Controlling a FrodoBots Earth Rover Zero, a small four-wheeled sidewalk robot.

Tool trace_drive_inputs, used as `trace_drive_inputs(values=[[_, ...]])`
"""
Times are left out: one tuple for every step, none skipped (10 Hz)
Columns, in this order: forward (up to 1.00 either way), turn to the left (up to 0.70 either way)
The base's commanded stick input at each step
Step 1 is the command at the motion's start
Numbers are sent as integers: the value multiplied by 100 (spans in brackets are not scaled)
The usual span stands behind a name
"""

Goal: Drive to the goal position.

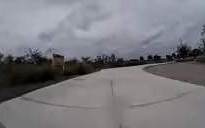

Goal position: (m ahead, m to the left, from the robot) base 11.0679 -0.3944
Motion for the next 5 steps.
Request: trace_drive_inputs(values=[[85,0],[85,0],[85,0],[85,0],[85,0]])
